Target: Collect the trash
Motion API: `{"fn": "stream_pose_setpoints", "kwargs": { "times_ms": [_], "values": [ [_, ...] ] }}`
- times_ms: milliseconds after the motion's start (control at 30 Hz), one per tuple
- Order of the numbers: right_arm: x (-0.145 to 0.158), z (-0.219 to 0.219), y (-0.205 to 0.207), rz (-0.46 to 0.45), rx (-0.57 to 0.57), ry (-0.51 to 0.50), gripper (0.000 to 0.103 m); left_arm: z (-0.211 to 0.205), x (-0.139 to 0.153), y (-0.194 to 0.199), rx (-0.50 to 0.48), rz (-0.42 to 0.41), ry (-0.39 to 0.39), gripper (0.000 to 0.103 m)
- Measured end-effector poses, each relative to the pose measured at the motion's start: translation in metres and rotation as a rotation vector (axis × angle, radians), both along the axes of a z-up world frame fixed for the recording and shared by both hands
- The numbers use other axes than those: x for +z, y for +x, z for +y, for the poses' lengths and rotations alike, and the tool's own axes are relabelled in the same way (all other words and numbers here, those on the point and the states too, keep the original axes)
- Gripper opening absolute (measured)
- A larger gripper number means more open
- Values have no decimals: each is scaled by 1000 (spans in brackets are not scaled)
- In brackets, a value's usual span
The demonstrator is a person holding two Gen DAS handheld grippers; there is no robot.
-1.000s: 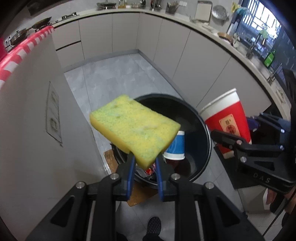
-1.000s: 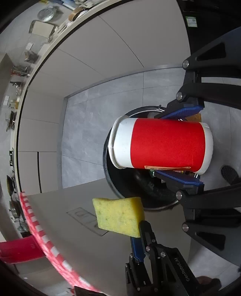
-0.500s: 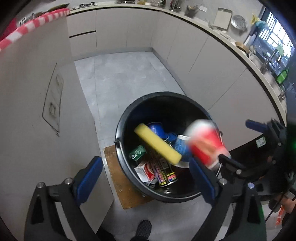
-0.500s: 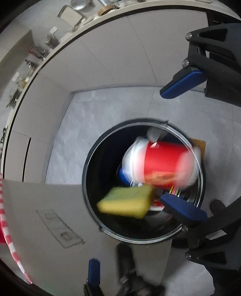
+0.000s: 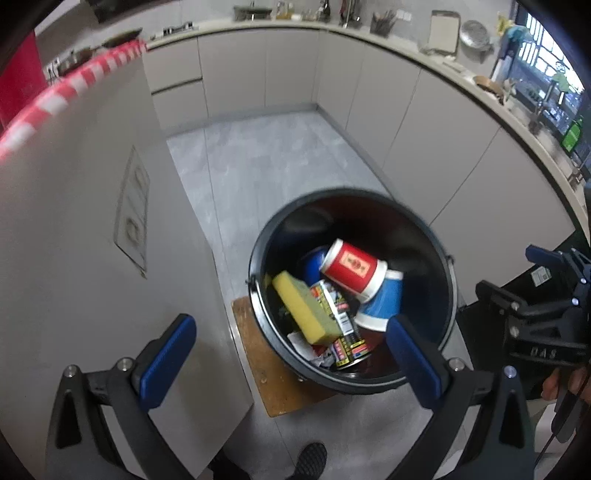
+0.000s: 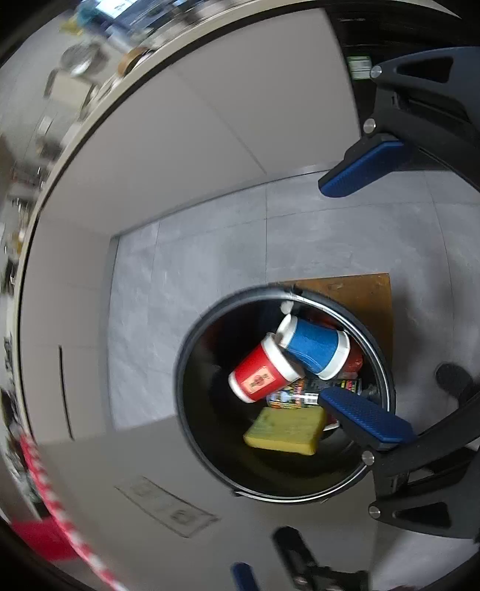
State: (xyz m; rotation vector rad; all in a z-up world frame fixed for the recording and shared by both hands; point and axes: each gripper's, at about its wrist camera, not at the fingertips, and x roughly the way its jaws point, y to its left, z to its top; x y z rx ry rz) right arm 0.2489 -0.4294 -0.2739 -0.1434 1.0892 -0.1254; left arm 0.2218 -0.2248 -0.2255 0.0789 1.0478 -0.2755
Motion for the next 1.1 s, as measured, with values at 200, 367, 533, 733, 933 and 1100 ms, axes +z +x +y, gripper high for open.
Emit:
{"fn": "stream_pose_setpoints", "kwargs": {
  "times_ms": [200, 367, 533, 733, 933, 1100],
  "values": [
    [56, -3, -29, -90, -97, 44, 103, 5, 45, -21, -24, -55, -13, 103],
    [98, 15, -59, -152, -95, 43, 103, 13, 83, -41, -48, -101, -34, 103],
    [137, 28, -86, -200, -104, 62, 103, 31, 110, -62, -38, -142, -49, 103],
    [175, 55, -122, -267, -69, 66, 103, 64, 144, -94, 12, -227, -38, 103],
    [198, 90, -152, -325, -27, 93, 103, 85, 164, -111, 61, -278, -29, 103],
    [220, 99, -173, -367, -28, 94, 103, 97, 177, -122, 83, -317, -43, 103]
  ]
}}
